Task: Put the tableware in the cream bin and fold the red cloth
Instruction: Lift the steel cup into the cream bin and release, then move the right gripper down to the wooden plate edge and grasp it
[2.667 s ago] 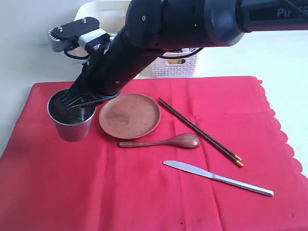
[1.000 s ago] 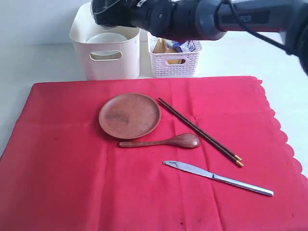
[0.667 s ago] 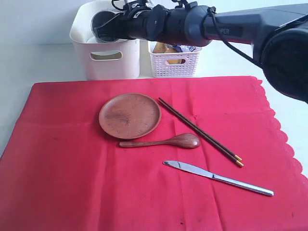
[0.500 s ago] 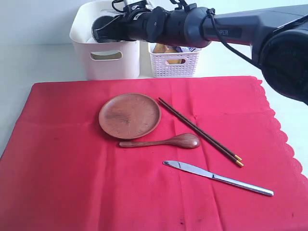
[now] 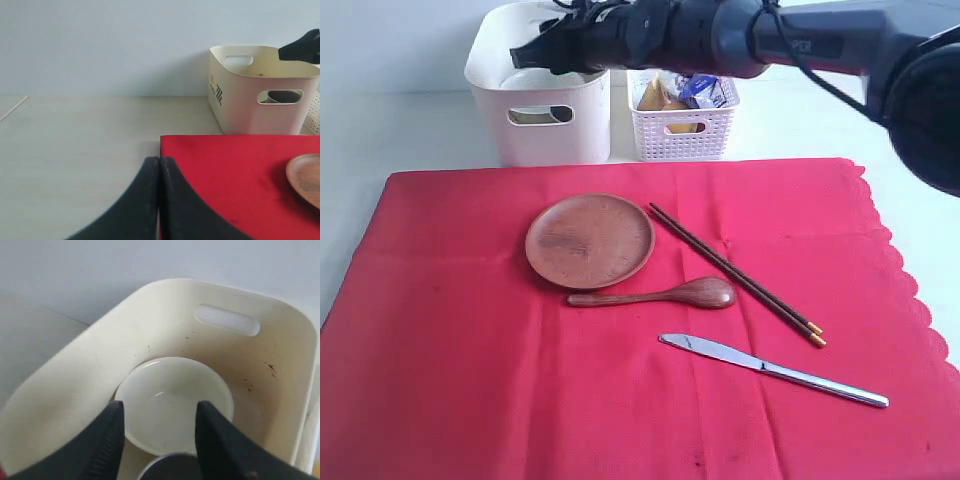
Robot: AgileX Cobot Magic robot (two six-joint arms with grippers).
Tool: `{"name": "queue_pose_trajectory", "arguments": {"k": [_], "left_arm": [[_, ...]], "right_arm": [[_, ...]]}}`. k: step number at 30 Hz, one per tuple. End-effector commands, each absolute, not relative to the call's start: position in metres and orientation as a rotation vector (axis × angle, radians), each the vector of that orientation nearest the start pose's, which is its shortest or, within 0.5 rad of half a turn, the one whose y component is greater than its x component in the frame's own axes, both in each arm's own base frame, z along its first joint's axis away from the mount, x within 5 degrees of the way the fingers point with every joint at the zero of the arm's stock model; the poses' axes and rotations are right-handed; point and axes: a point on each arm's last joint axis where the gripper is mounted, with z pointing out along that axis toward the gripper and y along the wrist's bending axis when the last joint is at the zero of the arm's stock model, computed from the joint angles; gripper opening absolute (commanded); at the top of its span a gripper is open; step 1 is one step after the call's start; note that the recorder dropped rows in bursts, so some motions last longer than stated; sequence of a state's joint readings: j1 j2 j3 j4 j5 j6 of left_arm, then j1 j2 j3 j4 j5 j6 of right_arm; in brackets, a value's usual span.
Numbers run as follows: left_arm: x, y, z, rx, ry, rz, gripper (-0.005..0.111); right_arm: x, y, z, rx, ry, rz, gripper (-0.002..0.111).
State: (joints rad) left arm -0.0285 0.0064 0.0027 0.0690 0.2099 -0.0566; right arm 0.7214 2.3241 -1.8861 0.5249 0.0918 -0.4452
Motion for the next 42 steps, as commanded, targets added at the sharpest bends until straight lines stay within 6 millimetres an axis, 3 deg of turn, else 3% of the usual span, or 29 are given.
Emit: {"name": "queue_pose_trajectory", "arguments": {"k": [1, 5, 11, 19, 28, 38, 42], "left_arm": [[0.056, -0.001, 0.194, 0.025, 1.69, -0.006, 0.001], [0.056, -0.001, 0.194, 0.025, 1.69, -0.006, 0.001], [0.056, -0.001, 0.194, 0.025, 1.69, -0.006, 0.001], [0.056, -0.001, 0.194, 0.025, 1.69, -0.006, 0.001], [0.056, -0.001, 0.194, 0.025, 1.69, -0.006, 0.001], [0.056, -0.001, 0.194, 0.025, 1.69, -0.006, 0.001], [0.056, -0.001, 0.194, 0.025, 1.69, -0.006, 0.001]], "right_arm": [[0.395, 0.357, 0.244, -0.774, 1.938, 0.584, 0.045], [0.382, 0.344, 0.274, -0.961, 1.931, 0.467, 0.042], [0.365, 0.318, 0.311, -0.969, 2.053, 0.365, 0.031], [0.343, 0.285, 0.324, -1.01, 2.318, 0.175, 0.0], [0.329, 0.276, 0.303, -1.057, 2.525, 0.139, 0.0], [0.317, 0.28, 0.223, -1.168, 2.615, 0.261, 0.0], [0.316, 0.288, 0.198, -1.261, 2.622, 0.421, 0.0]]}}
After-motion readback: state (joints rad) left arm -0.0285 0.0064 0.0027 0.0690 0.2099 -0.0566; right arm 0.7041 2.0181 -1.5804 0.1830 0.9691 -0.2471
